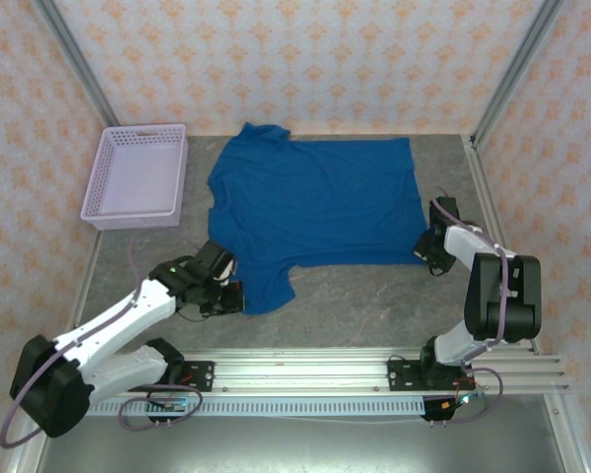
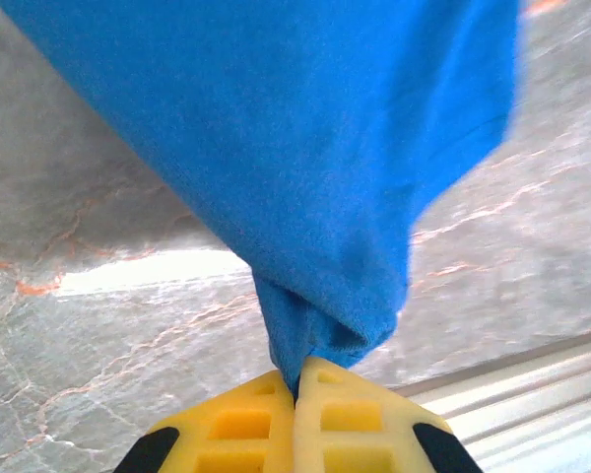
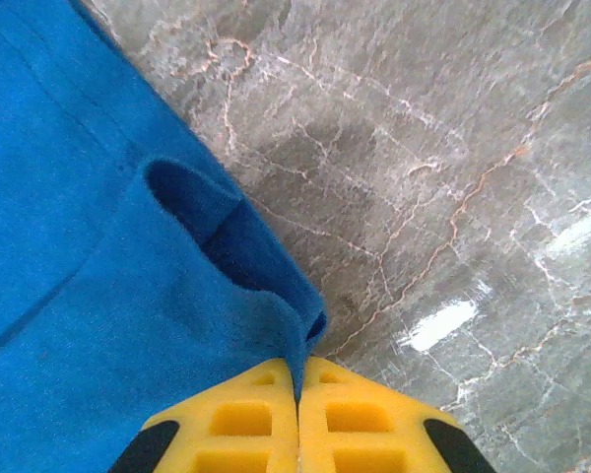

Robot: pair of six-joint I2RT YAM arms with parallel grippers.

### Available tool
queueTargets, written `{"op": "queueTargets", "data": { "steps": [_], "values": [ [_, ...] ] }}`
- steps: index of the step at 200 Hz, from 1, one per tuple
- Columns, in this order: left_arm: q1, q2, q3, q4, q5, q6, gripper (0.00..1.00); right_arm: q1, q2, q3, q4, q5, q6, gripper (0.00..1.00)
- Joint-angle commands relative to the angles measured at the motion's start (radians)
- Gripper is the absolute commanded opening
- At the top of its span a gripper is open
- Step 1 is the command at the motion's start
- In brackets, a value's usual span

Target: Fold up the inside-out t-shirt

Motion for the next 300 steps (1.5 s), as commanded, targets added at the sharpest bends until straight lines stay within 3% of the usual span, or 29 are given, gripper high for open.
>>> {"op": "queueTargets", "data": {
  "steps": [1, 27, 99, 165, 300],
  "values": [
    [0.092, -0.016, 0.09, -0.048, 0.074, 0.019, 0.0, -0.006, -0.04, 0.02, -0.025, 0.032, -0.007, 0.07],
    [0.212, 0.032, 0.216, -0.051, 0.104, 0.082, 0.0, -0.006, -0.045, 0.066, -0.025, -0.001, 0.005, 0.07],
    [0.348, 0.208, 0.433, 0.057, 0.083, 0.111, 0.0, -0.006, 0.0, 0.2, -0.033, -0.065, -0.006, 0.07],
    [0.399, 0.436, 0.607, 0.117, 0.024, 0.157, 0.0, -0.004, 0.152, 0.336, -0.006, -0.103, 0.008, 0.07],
    [0.457, 0.795, 0.938, 0.113, 0.024, 0.18, 0.0, 0.007, 0.397, 0.579, 0.008, -0.12, 0.024, 0.07]
  ]
}}
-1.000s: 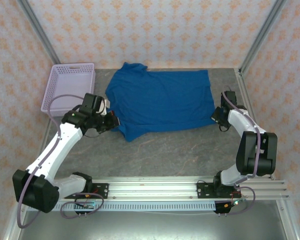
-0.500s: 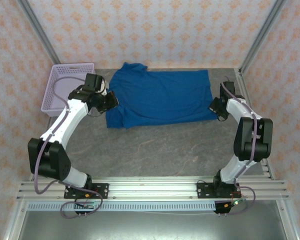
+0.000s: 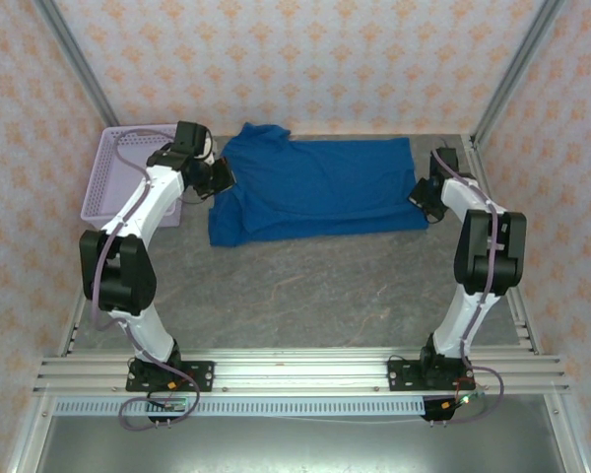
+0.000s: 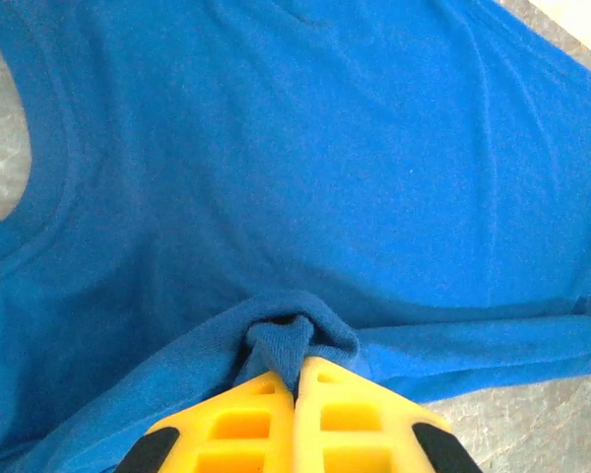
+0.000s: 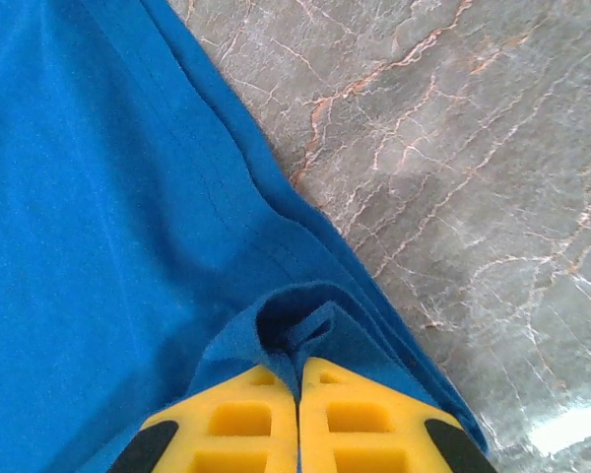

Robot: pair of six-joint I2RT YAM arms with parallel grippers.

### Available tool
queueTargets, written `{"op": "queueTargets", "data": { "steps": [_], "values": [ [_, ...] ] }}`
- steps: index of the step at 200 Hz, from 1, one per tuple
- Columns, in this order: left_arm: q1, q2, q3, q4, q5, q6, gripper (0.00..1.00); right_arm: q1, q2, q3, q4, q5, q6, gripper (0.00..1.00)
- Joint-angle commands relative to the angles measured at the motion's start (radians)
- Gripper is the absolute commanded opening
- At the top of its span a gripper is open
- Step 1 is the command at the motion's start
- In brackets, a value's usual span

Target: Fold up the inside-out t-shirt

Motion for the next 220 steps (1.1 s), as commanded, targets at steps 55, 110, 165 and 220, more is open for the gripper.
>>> {"op": "queueTargets", "data": {
  "steps": [55, 110, 165, 220],
  "values": [
    [0.026, 0.106, 0.152, -0.017, -0.001, 0.032, 0.0, 0.007, 0.068, 0.085, -0.01, 0.006, 0.011, 0.07],
    [0.03, 0.203, 0.249, -0.027, 0.016, 0.026, 0.0, 0.008, 0.097, 0.106, -0.013, 0.023, 0.007, 0.07],
    [0.03, 0.304, 0.354, -0.045, 0.021, 0.023, 0.0, 0.007, 0.129, 0.138, -0.019, 0.024, 0.006, 0.07],
    [0.03, 0.439, 0.509, -0.085, 0.012, 0.029, 0.0, 0.007, 0.185, 0.203, -0.025, 0.028, 0.006, 0.13]
  ]
}}
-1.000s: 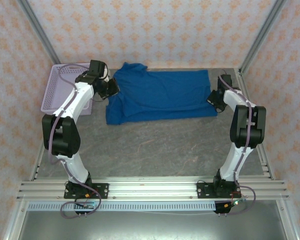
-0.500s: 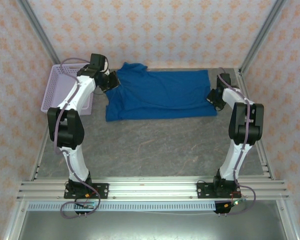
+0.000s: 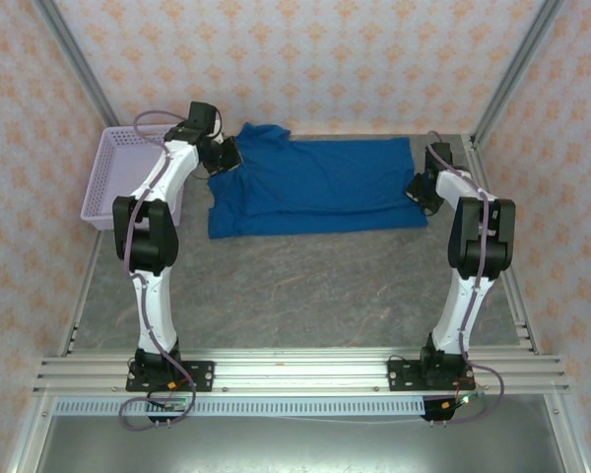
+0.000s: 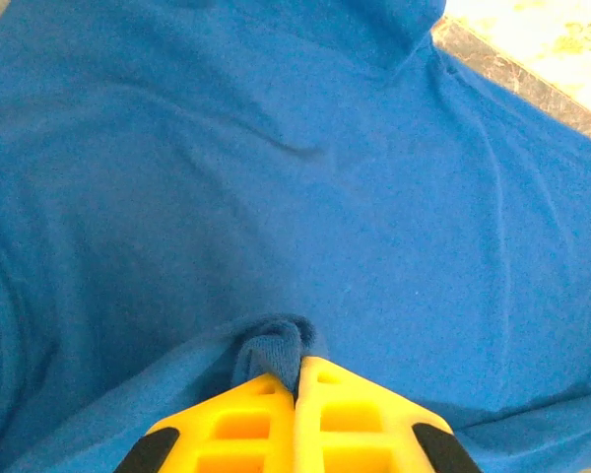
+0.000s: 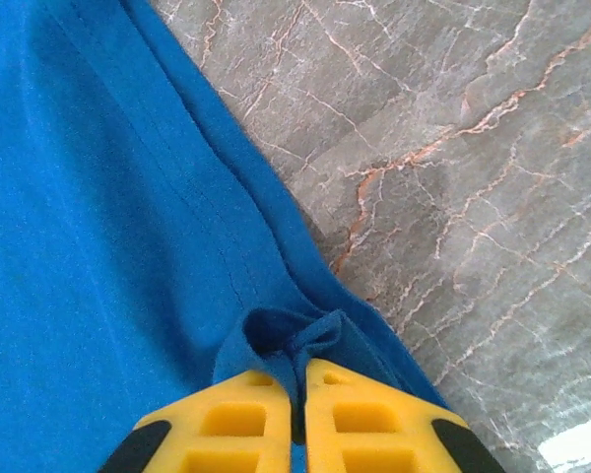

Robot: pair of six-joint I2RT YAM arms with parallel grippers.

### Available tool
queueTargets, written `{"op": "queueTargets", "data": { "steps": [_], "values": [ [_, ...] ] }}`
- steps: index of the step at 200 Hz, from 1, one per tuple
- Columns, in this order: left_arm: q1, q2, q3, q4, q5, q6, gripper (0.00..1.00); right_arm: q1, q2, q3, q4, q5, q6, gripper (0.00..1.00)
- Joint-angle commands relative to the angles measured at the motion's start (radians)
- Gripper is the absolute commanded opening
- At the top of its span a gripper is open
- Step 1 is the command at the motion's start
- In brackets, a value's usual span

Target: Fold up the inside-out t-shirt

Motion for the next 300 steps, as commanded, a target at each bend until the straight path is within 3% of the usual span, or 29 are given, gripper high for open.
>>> {"op": "queueTargets", "data": {
  "steps": [1, 67, 101, 145, 160, 177, 196, 216, 251, 281, 300],
  "values": [
    [0.008, 0.051, 0.079, -0.043, 0.002, 0.022, 0.0, 0.004, 0.033, 0.063, -0.018, 0.025, 0.006, 0.13],
    [0.008, 0.203, 0.222, -0.087, -0.039, 0.033, 0.0, 0.002, 0.036, 0.181, -0.072, 0.015, -0.035, 0.37],
    [0.008, 0.28, 0.326, -0.119, -0.051, 0.037, 0.0, 0.008, -0.08, 0.048, 0.001, -0.011, -0.051, 0.44],
    [0.016, 0.323, 0.38, -0.13, -0.109, 0.034, 0.0, 0.053, -0.203, -0.156, 0.091, -0.068, -0.05, 0.46],
    [0.019, 0.328, 0.388, -0.129, -0.128, 0.032, 0.1, 0.06, -0.212, -0.188, 0.105, -0.092, -0.04, 0.46],
    [0.02, 0.327, 0.399, -0.131, -0.128, 0.03, 0.3, 0.068, -0.219, -0.206, 0.105, -0.101, -0.04, 0.46],
    [0.019, 0.296, 0.4, -0.161, -0.158, 0.051, 0.4, 0.089, -0.258, -0.234, 0.118, -0.114, -0.059, 0.46],
    [0.021, 0.186, 0.276, -0.127, -0.182, 0.068, 0.45, 0.147, -0.331, -0.292, 0.185, -0.154, -0.12, 0.46],
    [0.02, -0.155, -0.249, 0.13, -0.205, 0.024, 0.51, 0.365, -0.42, -0.369, 0.366, -0.195, -0.286, 0.5],
    [0.02, -0.338, -0.535, 0.203, -0.222, 0.019, 0.52, 0.561, -0.337, -0.301, 0.457, -0.184, -0.394, 0.55],
    [0.02, -0.377, -0.646, 0.218, -0.249, 0.036, 0.52, 0.64, -0.239, -0.224, 0.484, -0.168, -0.449, 0.56]
  ]
}}
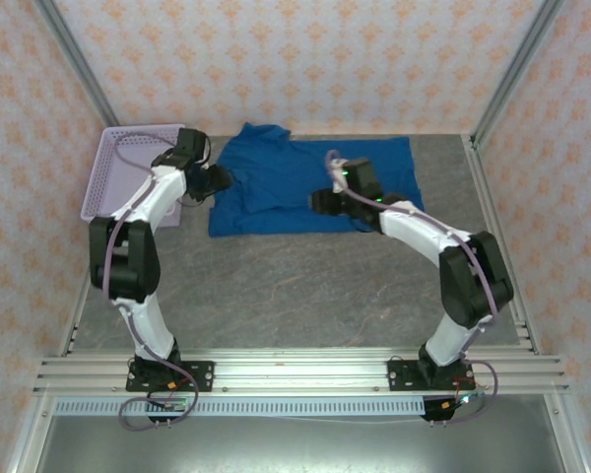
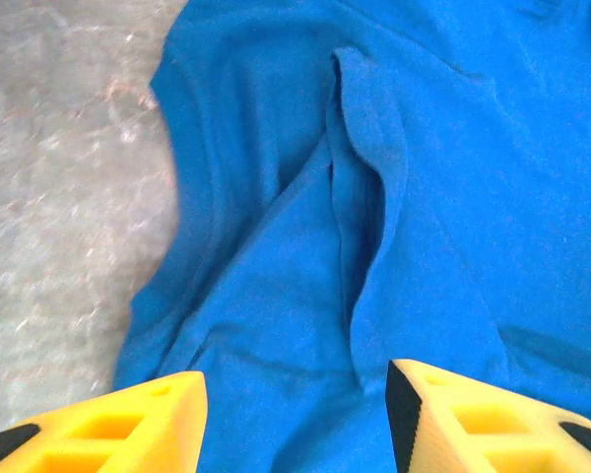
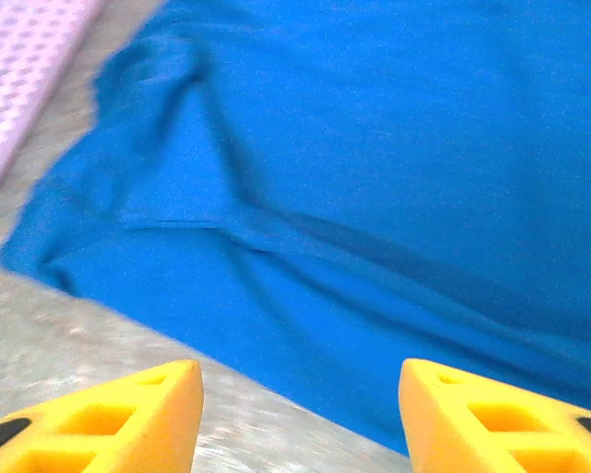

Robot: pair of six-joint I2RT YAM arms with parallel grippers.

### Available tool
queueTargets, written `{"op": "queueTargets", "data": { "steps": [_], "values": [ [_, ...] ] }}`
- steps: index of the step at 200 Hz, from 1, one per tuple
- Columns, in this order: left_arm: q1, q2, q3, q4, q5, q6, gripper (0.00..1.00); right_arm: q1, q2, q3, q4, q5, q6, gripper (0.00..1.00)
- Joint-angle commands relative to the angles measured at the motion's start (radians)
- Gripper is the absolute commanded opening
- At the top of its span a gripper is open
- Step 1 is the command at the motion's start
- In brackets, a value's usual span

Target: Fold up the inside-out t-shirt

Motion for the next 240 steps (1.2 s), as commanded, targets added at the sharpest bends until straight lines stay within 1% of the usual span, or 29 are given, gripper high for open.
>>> {"op": "queueTargets", "data": {
  "steps": [1, 17, 34, 42, 53, 87, 116, 137, 155, 167, 170, 212, 240],
  "values": [
    [0.008, -0.03, -0.121, 0.08, -0.06, 0.005, 0.52, 0.065, 0.109, 0.082, 0.094, 0.014, -0.128, 0.56],
    [0.007, -0.015, -0.156, 0.056, -0.07, 0.023, 0.52, 0.096, 0.195, 0.167, 0.07, 0.028, -0.133, 0.56],
    [0.008, -0.026, -0.212, 0.089, -0.056, 0.017, 0.52, 0.099, 0.261, 0.262, -0.063, 0.108, -0.106, 0.54],
    [0.007, -0.031, -0.226, 0.101, -0.044, 0.017, 0.52, 0.094, 0.268, 0.266, -0.108, 0.149, -0.101, 0.53],
    [0.006, -0.033, -0.231, 0.116, -0.024, 0.019, 0.52, 0.075, 0.247, 0.227, -0.12, 0.165, -0.087, 0.52],
    [-0.012, -0.03, -0.216, 0.137, -0.021, 0.021, 0.51, -0.038, 0.111, 0.031, -0.104, 0.149, -0.011, 0.52],
    [-0.032, 0.018, -0.195, 0.15, 0.004, 0.019, 0.51, -0.162, 0.057, -0.044, -0.181, 0.193, 0.035, 0.49],
    [-0.041, 0.054, -0.186, 0.173, 0.029, 0.003, 0.51, -0.258, 0.062, -0.044, -0.244, 0.209, 0.064, 0.46],
    [-0.05, 0.081, -0.167, 0.171, 0.029, 0.003, 0.51, -0.311, 0.078, -0.045, -0.253, 0.243, 0.078, 0.45],
    [-0.052, 0.082, -0.165, 0.171, 0.022, 0.0, 0.51, -0.346, 0.108, -0.015, -0.294, 0.234, 0.096, 0.44],
    [-0.053, 0.107, -0.167, 0.173, 0.02, 0.001, 0.51, -0.353, 0.118, -0.008, -0.302, 0.234, 0.1, 0.43],
    [-0.053, 0.13, -0.22, 0.174, -0.011, -0.006, 0.51, -0.406, 0.241, 0.094, -0.485, 0.271, 0.166, 0.39],
    [-0.052, 0.102, -0.289, 0.177, -0.005, -0.009, 0.51, -0.436, 0.237, 0.066, -0.553, 0.287, 0.178, 0.39]
  ]
}}
